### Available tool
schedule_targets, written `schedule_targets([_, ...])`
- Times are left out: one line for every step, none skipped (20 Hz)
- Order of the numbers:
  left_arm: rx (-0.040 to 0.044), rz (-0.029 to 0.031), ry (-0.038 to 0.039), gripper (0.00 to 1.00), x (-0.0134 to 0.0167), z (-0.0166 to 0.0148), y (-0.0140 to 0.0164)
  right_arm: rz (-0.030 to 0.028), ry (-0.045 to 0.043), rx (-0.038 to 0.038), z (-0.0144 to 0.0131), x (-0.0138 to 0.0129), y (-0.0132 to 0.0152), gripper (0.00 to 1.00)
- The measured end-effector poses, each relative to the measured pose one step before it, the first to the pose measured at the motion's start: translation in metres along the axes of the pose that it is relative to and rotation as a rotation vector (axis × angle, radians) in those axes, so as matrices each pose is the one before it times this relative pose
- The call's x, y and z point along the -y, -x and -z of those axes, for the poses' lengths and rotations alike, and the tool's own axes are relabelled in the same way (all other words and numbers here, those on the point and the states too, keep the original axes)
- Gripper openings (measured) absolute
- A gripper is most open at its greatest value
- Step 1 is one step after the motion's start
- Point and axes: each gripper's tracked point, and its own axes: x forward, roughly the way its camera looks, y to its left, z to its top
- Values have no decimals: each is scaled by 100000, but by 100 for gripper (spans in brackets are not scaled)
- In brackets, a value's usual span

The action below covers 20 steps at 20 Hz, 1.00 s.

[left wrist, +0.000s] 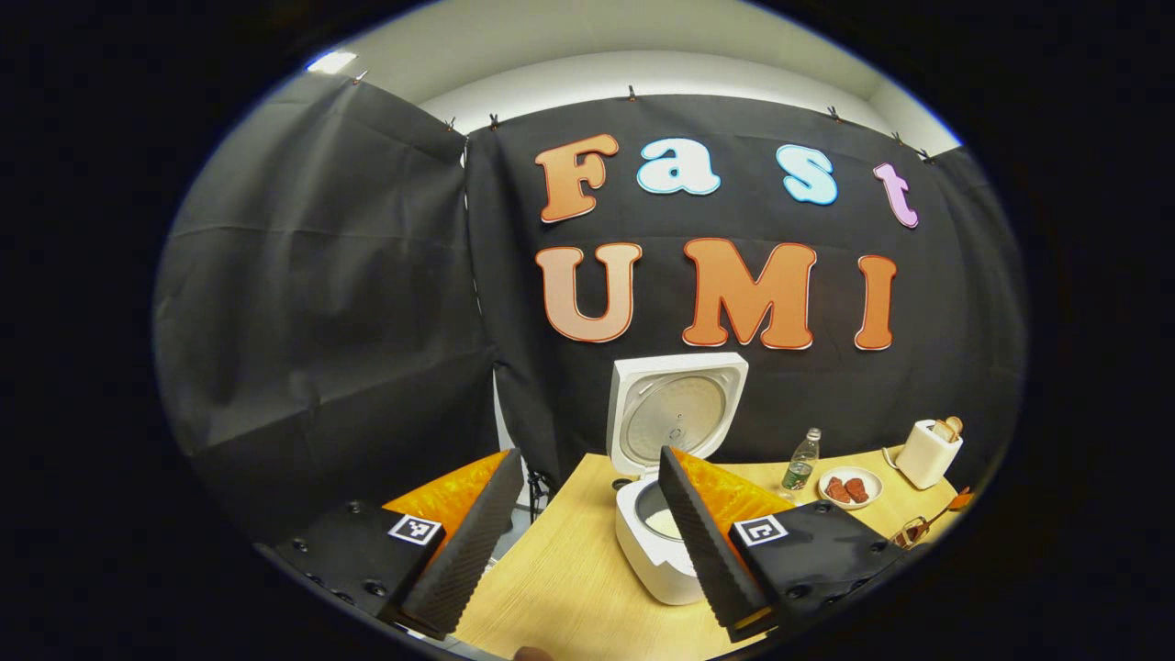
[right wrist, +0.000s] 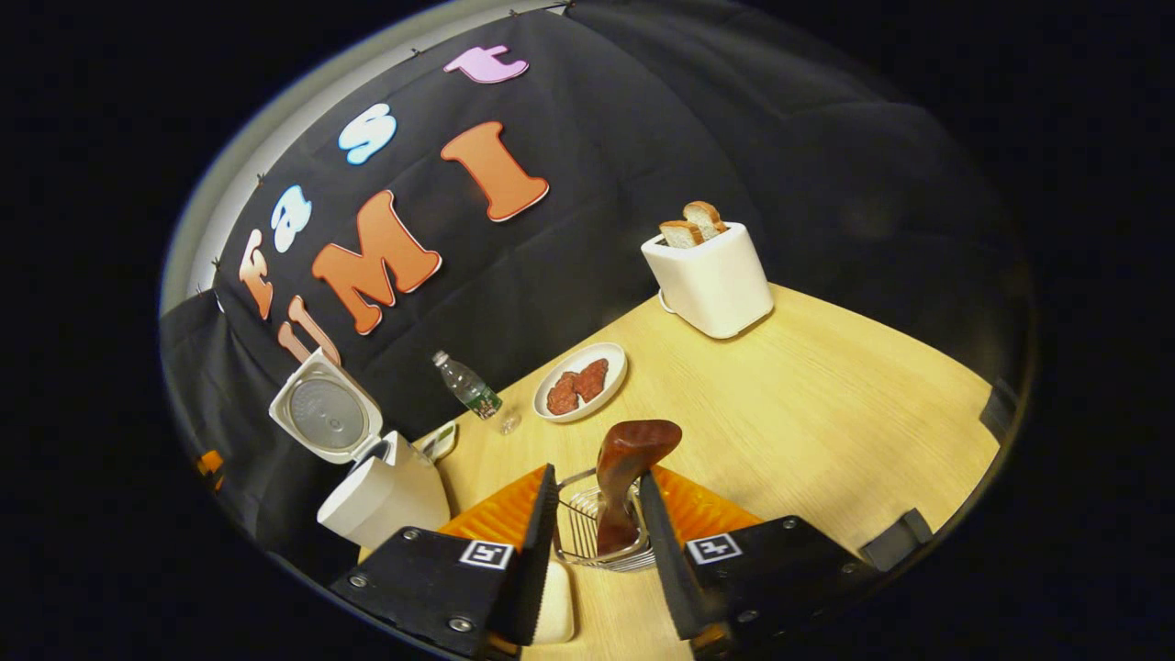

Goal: Close the left gripper, press the button to open the rice cooker; take a wooden spoon from the chopstick holder with the right hand, scoop a spoonful of rice and pour it into the rice cooker, then put the wooden spoon back into the chopstick holder.

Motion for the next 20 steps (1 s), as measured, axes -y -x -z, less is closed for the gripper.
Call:
schedule_targets([227, -156, -400, 100, 438, -150, -130, 2322, 2000, -120, -311, 406, 137, 69])
schedule_targets([28, -7, -119, 100, 302, -6, -178, 2854, 2649, 312, -352, 561, 8, 77])
schedule_targets([-54, 201, 387, 100, 489, -118, -204, 2618, 2555, 188, -317, 492, -66, 89])
schedule_targets([137, 263, 469, 100, 500, -32, -123, 1770, 2191, 288, -567, 441, -115, 93])
schedule_targets([92, -502, 449, 99, 287, -112, -210, 782, 1702, 129, -689, 464, 185, 95])
schedule_targets([-567, 805, 86, 100, 649, 133, -233, 782, 1123, 662, -778, 61, 87, 95])
schedule_targets([-269, 975, 391, 100, 793, -44, -230, 775, 802, 1311, -1044, -15, 63, 95])
schedule_targets([109, 760, 289, 100, 551, -345, -276, 717, 666, 1427, -1100, -31, -58, 95])
schedule_targets([392, 516, 100, 100, 546, -344, -386, 792, 261, 2191, -1247, -128, 127, 95])
schedule_targets([498, 311, -78, 100, 549, -446, -277, 1017, 313, 2300, -1303, -23, 221, 95])
schedule_targets([702, 439, -94, 100, 571, -569, -493, 606, 637, 2232, -1307, -235, 243, 95])
schedule_targets([854, 770, 98, 99, 651, -758, -608, 340, 675, 2026, -1133, -310, 433, 95])
schedule_targets([186, 1598, 198, 100, 865, -632, -634, -104, 601, 2057, -1196, -411, 426, 95])
schedule_targets([222, 727, 554, 100, 506, -515, -790, -55, 1131, 1228, -962, -419, 389, 95])
schedule_targets([212, 220, 539, 99, 469, -529, -805, 1154, 1284, 1886, -1062, -164, 317, 95])
schedule_targets([639, -447, 519, 99, 255, -598, -876, 1073, 1651, 1751, -1035, 3, 295, 94])
schedule_targets([500, 865, 112, 100, 707, -568, -868, 483, 1749, 1651, -988, -198, 337, 94])
schedule_targets([1220, 1477, 42, 100, 700, -863, -1085, -222, 1865, 801, -675, -333, 553, 95])
schedule_targets([946, 1916, -139, 99, 794, -713, -1312, -351, 1448, 207, -556, -300, 492, 95])
schedule_targets([914, 802, 173, 100, 212, -519, -1498, -4, 1072, 433, -521, -121, 403, 95])
